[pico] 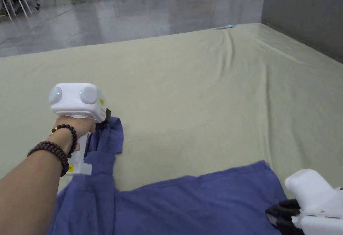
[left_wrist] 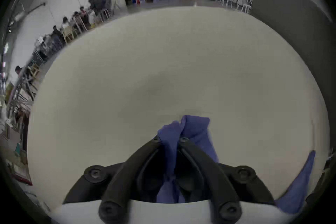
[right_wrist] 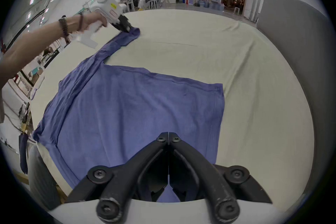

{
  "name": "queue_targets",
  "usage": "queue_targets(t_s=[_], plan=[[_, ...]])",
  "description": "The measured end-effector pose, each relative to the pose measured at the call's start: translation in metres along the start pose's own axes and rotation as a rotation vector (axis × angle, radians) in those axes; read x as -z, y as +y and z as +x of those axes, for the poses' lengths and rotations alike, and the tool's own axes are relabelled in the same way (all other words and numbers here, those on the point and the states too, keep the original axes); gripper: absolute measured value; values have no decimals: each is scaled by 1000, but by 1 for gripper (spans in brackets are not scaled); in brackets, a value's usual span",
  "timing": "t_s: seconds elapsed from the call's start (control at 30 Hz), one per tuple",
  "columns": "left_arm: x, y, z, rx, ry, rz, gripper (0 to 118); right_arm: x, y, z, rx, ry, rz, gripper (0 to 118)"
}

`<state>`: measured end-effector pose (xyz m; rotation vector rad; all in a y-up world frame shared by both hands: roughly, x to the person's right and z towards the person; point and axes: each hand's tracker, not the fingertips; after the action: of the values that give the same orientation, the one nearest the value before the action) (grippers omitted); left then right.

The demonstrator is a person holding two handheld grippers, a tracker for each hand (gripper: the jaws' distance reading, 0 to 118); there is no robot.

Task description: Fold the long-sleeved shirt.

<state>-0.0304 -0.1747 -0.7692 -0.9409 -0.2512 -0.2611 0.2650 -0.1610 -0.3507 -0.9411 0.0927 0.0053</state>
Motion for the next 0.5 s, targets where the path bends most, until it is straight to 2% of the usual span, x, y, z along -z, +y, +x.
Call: queue_targets(t_s=[0.1, 0.27, 0.5], plan=[[-44, 5, -16, -138, -92, 34, 1, -7, 5, -6, -4, -58, 6, 0], [-138, -27, -31, -124, -79, 115, 1, -29, 13, -13, 2, -60, 32, 0], [-238, -119, -26, -127, -45, 194, 1, -72, -2, -28, -35, -53, 53, 0]])
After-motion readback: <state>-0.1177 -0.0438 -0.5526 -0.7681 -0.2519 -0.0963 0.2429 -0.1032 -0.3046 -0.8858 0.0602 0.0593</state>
